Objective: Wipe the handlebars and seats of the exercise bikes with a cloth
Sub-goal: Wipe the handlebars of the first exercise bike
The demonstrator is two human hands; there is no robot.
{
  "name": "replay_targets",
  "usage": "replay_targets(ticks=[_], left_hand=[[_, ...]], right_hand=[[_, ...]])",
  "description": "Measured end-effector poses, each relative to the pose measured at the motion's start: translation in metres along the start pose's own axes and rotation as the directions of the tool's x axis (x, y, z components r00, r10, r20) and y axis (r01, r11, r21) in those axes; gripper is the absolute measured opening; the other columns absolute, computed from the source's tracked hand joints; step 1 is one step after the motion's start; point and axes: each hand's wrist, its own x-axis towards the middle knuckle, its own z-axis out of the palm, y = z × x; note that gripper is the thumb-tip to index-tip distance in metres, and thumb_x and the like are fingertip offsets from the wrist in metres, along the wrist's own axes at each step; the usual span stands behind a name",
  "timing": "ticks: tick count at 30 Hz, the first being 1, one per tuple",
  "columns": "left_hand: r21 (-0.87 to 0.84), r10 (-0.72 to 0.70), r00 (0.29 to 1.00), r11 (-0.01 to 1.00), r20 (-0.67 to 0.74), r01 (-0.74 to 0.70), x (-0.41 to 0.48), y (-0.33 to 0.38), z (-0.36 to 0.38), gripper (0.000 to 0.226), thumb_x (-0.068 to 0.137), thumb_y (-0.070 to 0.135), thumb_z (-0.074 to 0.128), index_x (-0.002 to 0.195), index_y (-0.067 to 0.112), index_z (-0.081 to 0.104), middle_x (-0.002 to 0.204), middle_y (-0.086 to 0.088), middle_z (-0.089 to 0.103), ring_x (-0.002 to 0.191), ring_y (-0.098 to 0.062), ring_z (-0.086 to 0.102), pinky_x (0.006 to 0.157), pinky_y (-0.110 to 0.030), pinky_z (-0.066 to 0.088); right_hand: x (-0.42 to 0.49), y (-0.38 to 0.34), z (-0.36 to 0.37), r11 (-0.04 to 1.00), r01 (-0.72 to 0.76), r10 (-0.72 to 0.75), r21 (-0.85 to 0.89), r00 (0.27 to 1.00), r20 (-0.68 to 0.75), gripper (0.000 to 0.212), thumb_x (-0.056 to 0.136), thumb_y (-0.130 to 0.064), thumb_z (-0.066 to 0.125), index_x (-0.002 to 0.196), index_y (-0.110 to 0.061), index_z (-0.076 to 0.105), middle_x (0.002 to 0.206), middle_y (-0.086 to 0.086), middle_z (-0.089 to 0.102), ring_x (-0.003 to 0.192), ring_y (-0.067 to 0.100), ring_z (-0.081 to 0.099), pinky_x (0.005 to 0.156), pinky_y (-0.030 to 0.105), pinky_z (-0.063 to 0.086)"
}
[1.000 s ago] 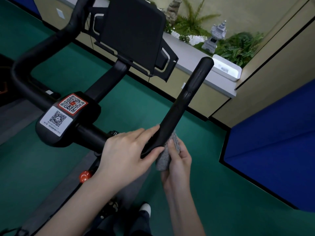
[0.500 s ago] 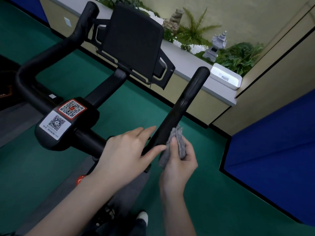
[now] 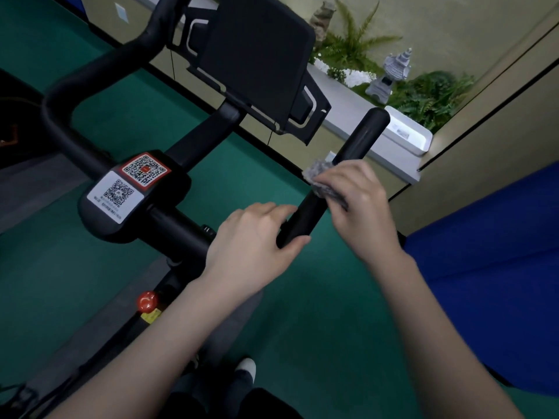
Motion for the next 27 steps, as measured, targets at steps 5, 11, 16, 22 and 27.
replay_targets(ticks=[5,11,16,22,27], left_hand=[[0.005,0.023,0.999,1.000,-0.027,-0.023,-0.001,0.000,0.002,0.043,0.082,0.056,0.056,0.118,0.031,0.060,0.095,0.009,0.064,0.091,-0.018,0.060,0.073,-0.031,0.045],[0.009,0.032,0.999,0.999,-0.039,-0.032,-0.002,0.000,0.001,0.041,0.083,0.054,0.055,0.114,0.029,0.061,0.092,0.007,0.063,0.090,-0.020,0.059,0.072,-0.030,0.040],[0.019,0.037,0.999,0.999,-0.034,-0.037,-0.002,-0.002,0.003,0.043,0.084,0.057,0.052,0.115,0.029,0.059,0.095,0.007,0.063,0.095,-0.019,0.058,0.079,-0.032,0.042],[0.016,0.057,0.997,0.998,-0.047,-0.056,-0.002,-0.004,0.005,0.042,0.085,0.057,0.049,0.114,0.027,0.059,0.091,0.006,0.061,0.092,-0.018,0.057,0.076,-0.031,0.041],[0.031,0.056,0.998,0.998,-0.029,-0.055,-0.001,-0.002,0.005,0.041,0.086,0.057,0.046,0.114,0.029,0.058,0.091,0.007,0.059,0.091,-0.017,0.055,0.072,-0.029,0.036]], right_hand=[[0.030,0.009,-0.021,0.968,0.217,-0.178,-0.129,0.948,0.263,0.016,0.086,-0.001,0.065,0.101,0.001,0.069,0.090,0.014,0.068,0.089,0.036,0.056,0.078,0.040,0.050],[0.058,-0.011,-0.014,0.979,0.194,-0.136,-0.063,0.851,0.507,0.013,0.087,-0.006,0.062,0.097,-0.006,0.071,0.089,0.008,0.069,0.091,0.027,0.058,0.082,0.034,0.045],[0.079,-0.022,-0.008,0.986,0.166,-0.116,0.012,0.635,0.764,0.016,0.084,-0.004,0.064,0.097,-0.010,0.071,0.090,0.002,0.070,0.087,0.015,0.063,0.080,0.032,0.051],[0.082,-0.010,-0.011,0.965,0.222,-0.064,-0.142,0.722,0.689,0.017,0.084,-0.004,0.062,0.096,-0.011,0.072,0.085,-0.002,0.065,0.092,0.017,0.061,0.077,0.019,0.043],[0.089,-0.011,-0.013,0.980,0.181,-0.048,-0.080,0.609,0.791,0.017,0.086,-0.007,0.065,0.100,-0.013,0.072,0.087,-0.008,0.060,0.089,0.007,0.057,0.076,0.009,0.040]])
